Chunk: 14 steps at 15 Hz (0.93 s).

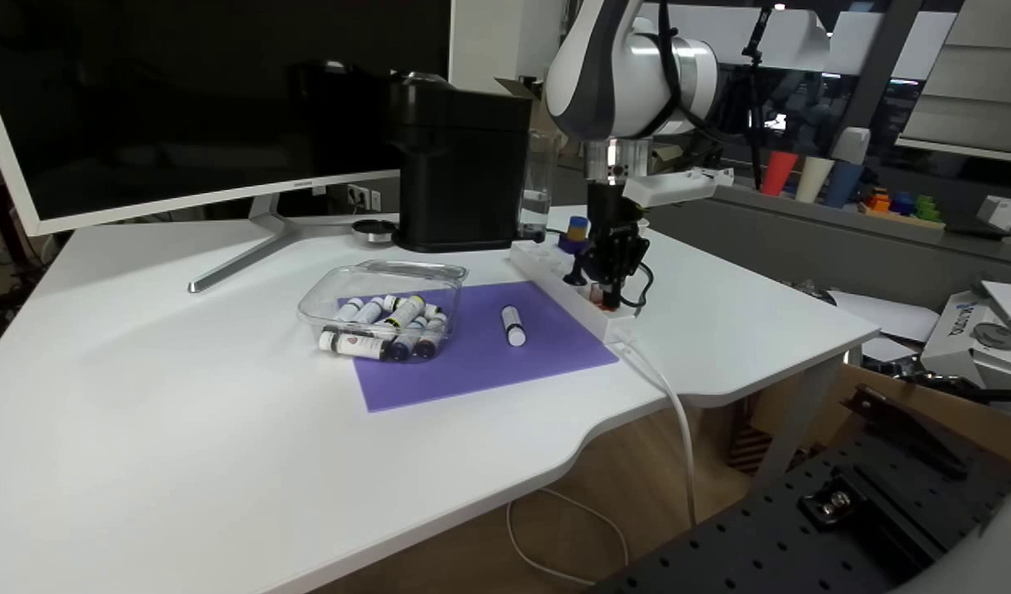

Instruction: Turn on the extension cable

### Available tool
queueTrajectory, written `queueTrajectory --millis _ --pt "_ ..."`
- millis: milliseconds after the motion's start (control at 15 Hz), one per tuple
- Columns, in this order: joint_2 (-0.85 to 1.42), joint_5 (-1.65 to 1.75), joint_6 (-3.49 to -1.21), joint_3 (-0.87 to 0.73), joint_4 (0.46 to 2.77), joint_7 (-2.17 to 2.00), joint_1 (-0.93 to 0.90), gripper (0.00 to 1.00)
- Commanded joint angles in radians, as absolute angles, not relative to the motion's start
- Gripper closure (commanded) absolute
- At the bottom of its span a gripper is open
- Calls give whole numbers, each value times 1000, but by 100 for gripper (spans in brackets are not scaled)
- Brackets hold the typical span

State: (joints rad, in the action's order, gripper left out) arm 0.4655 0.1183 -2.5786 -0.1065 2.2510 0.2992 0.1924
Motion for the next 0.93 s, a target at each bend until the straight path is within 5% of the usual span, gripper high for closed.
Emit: queueTrajectory --millis 0,867 --pt "487 107 -2593 -96 2220 308 211 100" --pt "604 -30 -2420 -89 2066 324 280 100"
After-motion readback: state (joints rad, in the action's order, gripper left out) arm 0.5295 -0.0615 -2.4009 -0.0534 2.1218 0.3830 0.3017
